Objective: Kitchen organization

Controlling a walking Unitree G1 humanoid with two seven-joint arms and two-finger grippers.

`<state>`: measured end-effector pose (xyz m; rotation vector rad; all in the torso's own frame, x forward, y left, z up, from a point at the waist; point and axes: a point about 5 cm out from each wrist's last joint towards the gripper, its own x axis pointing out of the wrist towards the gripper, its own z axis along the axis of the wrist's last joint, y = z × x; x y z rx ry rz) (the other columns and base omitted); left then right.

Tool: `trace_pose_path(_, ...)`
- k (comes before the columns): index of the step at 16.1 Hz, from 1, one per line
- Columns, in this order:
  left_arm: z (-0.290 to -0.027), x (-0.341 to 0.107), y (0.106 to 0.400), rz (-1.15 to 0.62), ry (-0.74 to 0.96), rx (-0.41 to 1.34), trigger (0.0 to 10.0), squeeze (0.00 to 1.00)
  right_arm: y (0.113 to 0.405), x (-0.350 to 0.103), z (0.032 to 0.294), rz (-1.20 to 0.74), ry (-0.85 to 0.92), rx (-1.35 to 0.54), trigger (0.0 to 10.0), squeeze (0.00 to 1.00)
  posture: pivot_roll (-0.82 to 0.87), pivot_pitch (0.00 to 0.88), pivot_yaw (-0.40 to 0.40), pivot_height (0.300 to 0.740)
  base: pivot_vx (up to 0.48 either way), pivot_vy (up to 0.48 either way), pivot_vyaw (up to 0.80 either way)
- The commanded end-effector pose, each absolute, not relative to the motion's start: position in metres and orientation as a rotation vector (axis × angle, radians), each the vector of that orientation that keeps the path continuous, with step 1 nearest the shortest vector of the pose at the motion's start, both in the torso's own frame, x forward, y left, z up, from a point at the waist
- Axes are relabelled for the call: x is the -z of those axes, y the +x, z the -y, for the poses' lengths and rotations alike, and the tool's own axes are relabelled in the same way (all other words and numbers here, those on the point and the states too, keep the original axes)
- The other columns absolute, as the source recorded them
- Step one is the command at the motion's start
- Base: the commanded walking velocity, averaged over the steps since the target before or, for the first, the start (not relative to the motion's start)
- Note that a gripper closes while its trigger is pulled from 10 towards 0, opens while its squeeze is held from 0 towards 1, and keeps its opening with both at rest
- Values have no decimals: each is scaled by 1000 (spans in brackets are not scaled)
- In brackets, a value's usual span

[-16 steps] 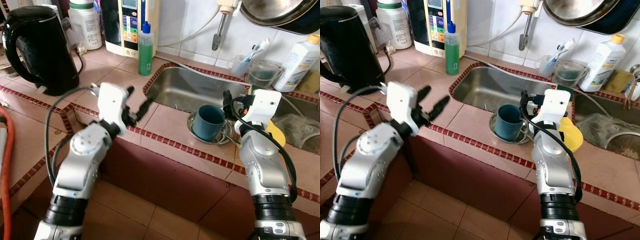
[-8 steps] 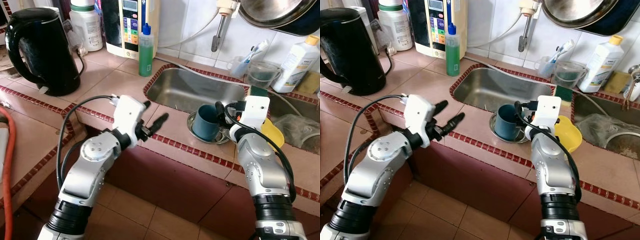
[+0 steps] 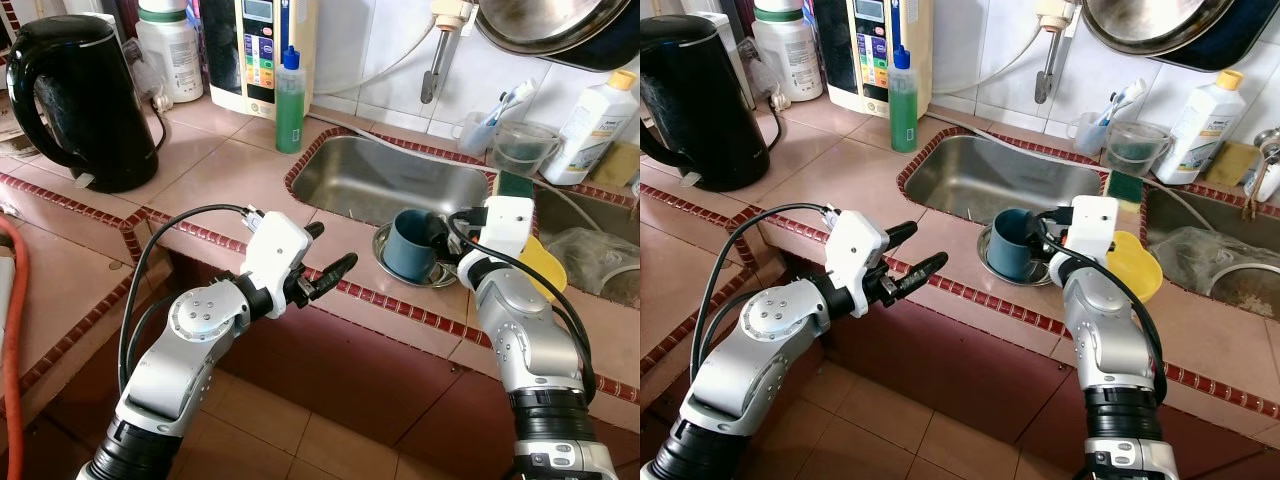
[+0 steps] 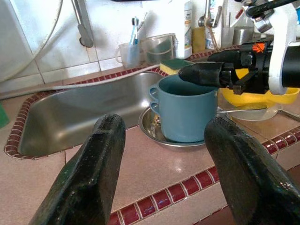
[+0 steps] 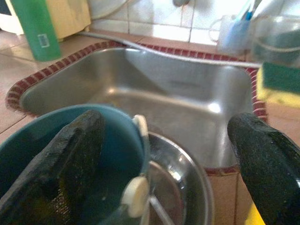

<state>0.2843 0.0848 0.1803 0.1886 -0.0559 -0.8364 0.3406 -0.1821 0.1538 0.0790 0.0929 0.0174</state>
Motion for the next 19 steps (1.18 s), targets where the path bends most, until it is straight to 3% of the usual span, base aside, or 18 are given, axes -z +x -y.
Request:
trace_pose_path(1,-80,-181,281,56,210,855,10000,0,340,-152,185,-111,83,-21,10000,0,-27,0,-88,740,0,0,0)
trace_pose_path(9,-79,-182,277,62,222,856,10000,0,342,-154,183,-176,295,-27,10000,0,-24,0,-94,740,0,0,0)
trace_pose_path(10,-79,-182,277,63,224,857,10000,0,343,-154,184,-181,335,-20,7804,0,-23,0,-94,740,0,0,0)
trace_pose_path(12,-79,-182,276,65,225,855,10000,0,343,-154,186,-184,403,-8,314,0,-21,0,-93,740,0,0,0)
trace_pose_path(19,-81,-185,278,72,226,836,10000,0,343,-154,191,-193,516,24,0,0,-19,0,-87,740,0,0,0)
